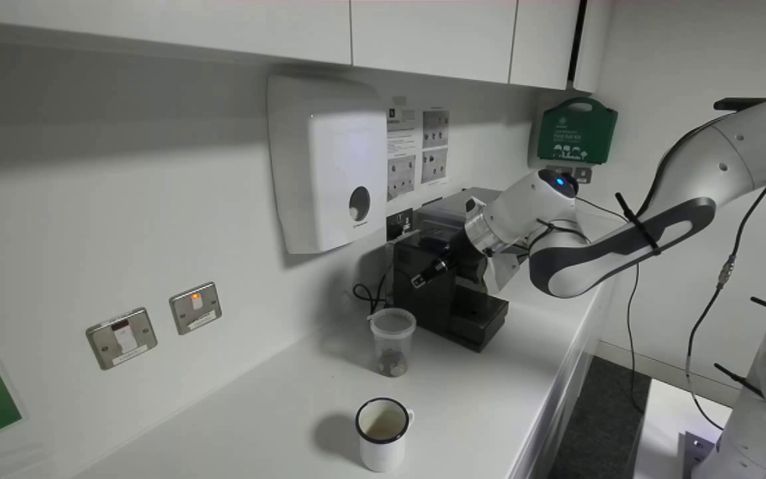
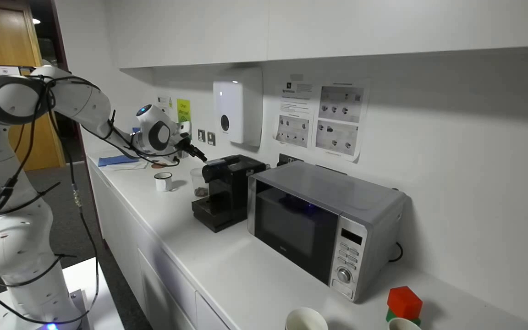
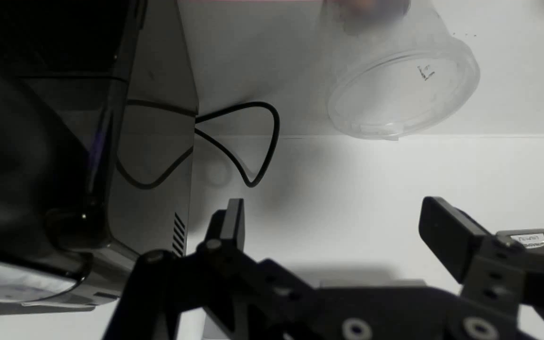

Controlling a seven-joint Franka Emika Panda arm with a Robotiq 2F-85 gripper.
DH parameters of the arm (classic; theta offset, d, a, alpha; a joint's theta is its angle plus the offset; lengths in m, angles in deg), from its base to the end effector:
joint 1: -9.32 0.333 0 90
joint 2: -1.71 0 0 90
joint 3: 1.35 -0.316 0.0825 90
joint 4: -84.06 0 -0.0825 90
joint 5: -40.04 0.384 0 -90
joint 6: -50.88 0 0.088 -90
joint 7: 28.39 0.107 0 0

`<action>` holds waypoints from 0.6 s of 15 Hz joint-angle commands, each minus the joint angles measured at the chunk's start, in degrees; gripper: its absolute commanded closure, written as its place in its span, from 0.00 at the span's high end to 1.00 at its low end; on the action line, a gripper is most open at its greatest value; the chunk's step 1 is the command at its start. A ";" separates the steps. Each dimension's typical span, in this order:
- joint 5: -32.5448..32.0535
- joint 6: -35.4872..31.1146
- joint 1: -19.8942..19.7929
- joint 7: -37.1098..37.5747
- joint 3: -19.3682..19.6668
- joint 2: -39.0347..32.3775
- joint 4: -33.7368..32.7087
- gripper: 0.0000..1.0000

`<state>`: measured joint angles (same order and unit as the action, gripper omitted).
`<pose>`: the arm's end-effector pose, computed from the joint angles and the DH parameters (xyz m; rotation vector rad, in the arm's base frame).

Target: Take the mug from the coffee maker and put it on the counter, and pour the content from the transparent cup into the mug

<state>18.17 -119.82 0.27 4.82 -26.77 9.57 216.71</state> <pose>0.5073 0.1831 0.4818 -2.8148 -0.1112 -1.1979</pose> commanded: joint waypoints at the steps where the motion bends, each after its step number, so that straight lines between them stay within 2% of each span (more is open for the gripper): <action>1: -1.50 -1.13 -0.48 1.23 -0.82 -0.60 -0.62 1.00; 9: 0.42 3.05 0.63 0.21 -3.36 -3.35 -2.69 1.00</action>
<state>18.22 -119.20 0.41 4.83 -29.45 8.07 216.26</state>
